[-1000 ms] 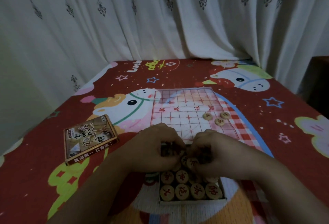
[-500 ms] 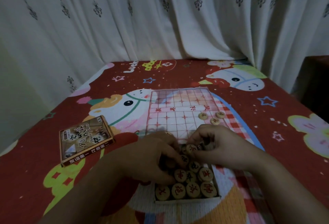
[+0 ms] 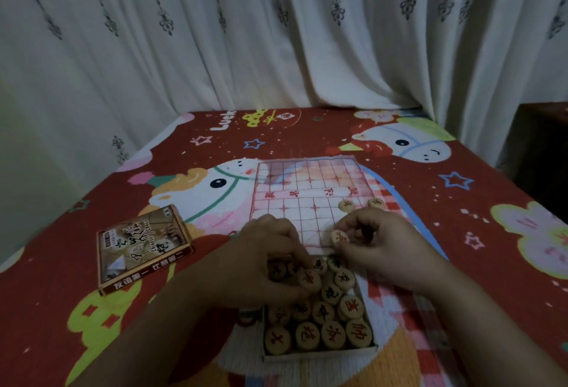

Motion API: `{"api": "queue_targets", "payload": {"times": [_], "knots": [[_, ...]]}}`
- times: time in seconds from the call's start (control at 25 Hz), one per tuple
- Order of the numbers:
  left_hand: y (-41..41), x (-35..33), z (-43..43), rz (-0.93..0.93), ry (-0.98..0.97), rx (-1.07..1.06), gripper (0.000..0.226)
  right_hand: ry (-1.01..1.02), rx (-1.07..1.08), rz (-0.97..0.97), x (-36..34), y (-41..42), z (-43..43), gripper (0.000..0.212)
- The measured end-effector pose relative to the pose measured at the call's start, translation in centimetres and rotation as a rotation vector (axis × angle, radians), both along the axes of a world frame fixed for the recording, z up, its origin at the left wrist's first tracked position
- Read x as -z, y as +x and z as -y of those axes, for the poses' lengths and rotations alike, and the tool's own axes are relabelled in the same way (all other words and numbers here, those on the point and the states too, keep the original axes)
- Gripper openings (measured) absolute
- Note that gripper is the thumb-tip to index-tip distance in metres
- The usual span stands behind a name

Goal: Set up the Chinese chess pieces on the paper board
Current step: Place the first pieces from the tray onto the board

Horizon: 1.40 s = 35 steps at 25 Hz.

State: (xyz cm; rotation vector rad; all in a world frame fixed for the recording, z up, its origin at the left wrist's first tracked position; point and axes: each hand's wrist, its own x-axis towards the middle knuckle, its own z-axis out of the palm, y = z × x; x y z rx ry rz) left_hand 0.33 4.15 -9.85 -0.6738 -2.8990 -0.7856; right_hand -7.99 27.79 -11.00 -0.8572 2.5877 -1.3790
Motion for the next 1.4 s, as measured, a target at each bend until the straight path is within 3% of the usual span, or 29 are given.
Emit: {"api": "queue_targets", "payload": {"times": [0.2, 0.32, 0.48, 0.76, 0.96, 1.4], "knots": [[-1.6, 0.4, 1.8, -0.149, 0.051, -0.153, 0.027, -0.029, 0.235, 0.005, 0.4, -2.3, -1.0, 0.008], [-3.1, 0.7, 2.9, -0.148, 0.081, -0.302, 0.024, -0.028, 0.247, 0.006, 0.2, -3.0, -0.5, 0.009], [-5.3, 1.9, 4.3, -0.124, 0.1, -0.458, 0.027, 0.143, 0.202, -0.127, 0.2, -4.4, 2.4, 0.029], [-5.3, 3.4, 5.2, -0.173, 0.136, -0.495, 0.028, 0.33, 0.186, -0.248, 0.7, -7.1, 6.8, 0.014], [-5.3, 3.7, 5.5, -0.208, 0.143, -0.467, 0.033, 0.361, 0.167, -0.251, 1.8, -7.7, 7.4, 0.015], [-5.9, 2.3, 2.4, -0.207, 0.14, -0.362, 0.028, 0.019, 0.342, -0.106, 1.8, -7.0, -0.4, 0.01]]}}
